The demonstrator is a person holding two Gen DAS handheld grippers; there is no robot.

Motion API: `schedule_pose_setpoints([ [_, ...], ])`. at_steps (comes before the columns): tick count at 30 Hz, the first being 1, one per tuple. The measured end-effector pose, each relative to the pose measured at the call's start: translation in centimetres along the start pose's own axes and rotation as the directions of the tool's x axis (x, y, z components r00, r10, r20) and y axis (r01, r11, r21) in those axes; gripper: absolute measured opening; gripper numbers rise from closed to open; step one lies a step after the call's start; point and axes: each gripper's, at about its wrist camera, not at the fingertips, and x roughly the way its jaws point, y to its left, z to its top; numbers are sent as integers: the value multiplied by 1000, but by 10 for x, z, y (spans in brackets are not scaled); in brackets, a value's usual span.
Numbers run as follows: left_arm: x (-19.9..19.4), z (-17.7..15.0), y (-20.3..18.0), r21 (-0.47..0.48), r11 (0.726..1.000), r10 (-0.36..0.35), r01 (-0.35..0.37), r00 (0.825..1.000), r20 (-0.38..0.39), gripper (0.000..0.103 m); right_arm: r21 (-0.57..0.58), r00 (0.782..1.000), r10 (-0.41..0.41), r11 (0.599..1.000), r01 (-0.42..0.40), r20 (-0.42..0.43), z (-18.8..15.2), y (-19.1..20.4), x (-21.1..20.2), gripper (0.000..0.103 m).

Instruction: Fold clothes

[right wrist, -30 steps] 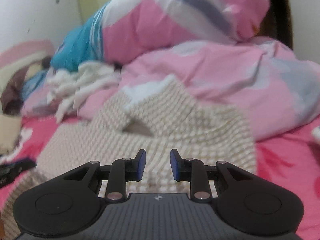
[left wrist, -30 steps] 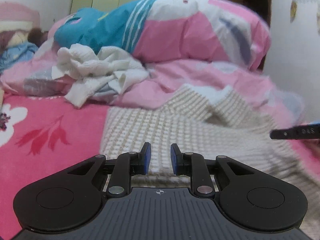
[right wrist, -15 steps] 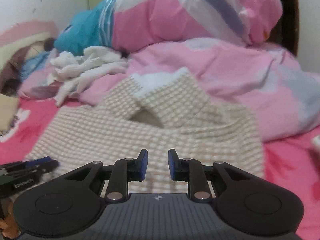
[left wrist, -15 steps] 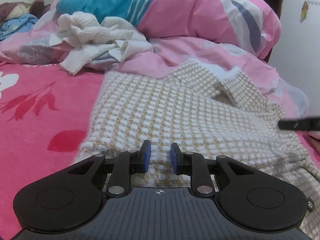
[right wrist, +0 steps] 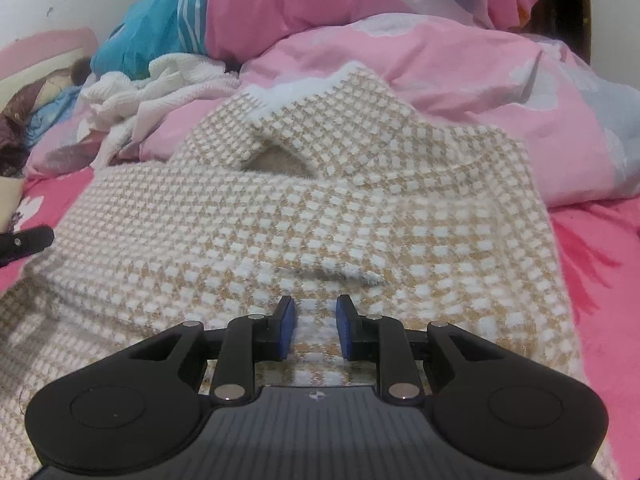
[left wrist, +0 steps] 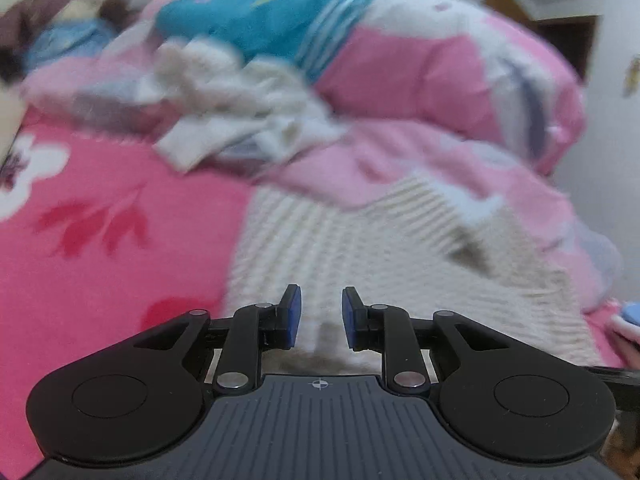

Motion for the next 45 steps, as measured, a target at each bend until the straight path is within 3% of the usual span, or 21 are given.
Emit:
schedule_pose_setpoints([
  [5, 9, -10, 15, -48, 998, -35, 35, 999, -11, 21, -23, 1000, -27, 999, 27, -16, 3, 6, 0, 23],
  [9, 8, -11, 25, -103, 992, -78, 77, 997, -1, 21, -94, 994, -90, 992, 84, -56, 27, 30, -9, 24],
  [13, 8, -12, 30, -128, 987, -97, 97, 995, 4, 21, -137, 1000, 1, 991, 2, 24, 53, 67, -21, 24],
  [16, 8, -13, 33, -146, 983, -113, 112, 994, 6, 21, -160, 997, 70, 985, -67, 14, 58, 91, -1, 24],
  [20, 7, -13, 37, -172, 976, -134, 133, 991, 9, 22, -199, 994, 59, 977, -77, -93, 36, 105, 49, 24],
  [32, 3, -14, 44, -230, 961, -154, 156, 988, 29, 22, -175, 985, 173, 969, -174, -19, 73, 139, 38, 23],
  [36, 4, -15, 46, -242, 957, -159, 161, 987, 28, 21, -229, 990, 93, 966, -115, -107, 48, 141, 88, 22],
  [39, 3, -15, 48, -261, 951, -166, 168, 986, 29, 21, -231, 991, 55, 970, -82, -123, 53, 148, 86, 22],
  [42, 3, -15, 51, -282, 943, -174, 175, 984, 31, 21, -221, 989, 106, 967, -127, -105, 72, 162, 75, 23],
  [45, 3, -15, 51, -289, 940, -177, 179, 984, 31, 22, -201, 975, 211, 954, -220, -67, 88, 178, 76, 22],
])
